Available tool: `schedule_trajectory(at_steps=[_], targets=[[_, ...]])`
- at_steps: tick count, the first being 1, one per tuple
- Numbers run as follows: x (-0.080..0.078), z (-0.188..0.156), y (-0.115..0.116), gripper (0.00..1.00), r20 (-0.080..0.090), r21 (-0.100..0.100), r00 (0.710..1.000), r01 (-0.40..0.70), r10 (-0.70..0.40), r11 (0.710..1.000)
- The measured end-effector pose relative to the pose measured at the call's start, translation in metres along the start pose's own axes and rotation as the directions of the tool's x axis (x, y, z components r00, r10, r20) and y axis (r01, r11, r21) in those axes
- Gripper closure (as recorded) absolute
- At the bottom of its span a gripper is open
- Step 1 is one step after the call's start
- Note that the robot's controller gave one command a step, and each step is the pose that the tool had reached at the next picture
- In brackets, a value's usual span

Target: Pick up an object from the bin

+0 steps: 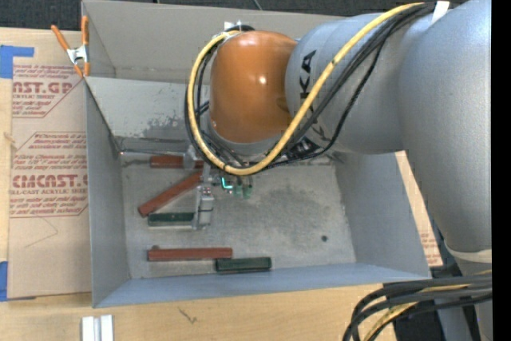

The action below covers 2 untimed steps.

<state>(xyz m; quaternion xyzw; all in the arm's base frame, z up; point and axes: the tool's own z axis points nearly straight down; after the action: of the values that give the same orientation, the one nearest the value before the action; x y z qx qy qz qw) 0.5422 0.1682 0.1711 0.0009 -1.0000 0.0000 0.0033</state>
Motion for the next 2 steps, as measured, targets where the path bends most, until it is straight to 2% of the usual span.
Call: schedule_trajectory(at_steps=[1,2], targets=[[-0.002,-0.004,-0.001,0.0,0.007,-0.001,1.0,-0.001,0.001,1.0],[-0.003,0.042,0.001,0.0,0.015,-0.002,0.998,0.053,-0.053,0.999]])
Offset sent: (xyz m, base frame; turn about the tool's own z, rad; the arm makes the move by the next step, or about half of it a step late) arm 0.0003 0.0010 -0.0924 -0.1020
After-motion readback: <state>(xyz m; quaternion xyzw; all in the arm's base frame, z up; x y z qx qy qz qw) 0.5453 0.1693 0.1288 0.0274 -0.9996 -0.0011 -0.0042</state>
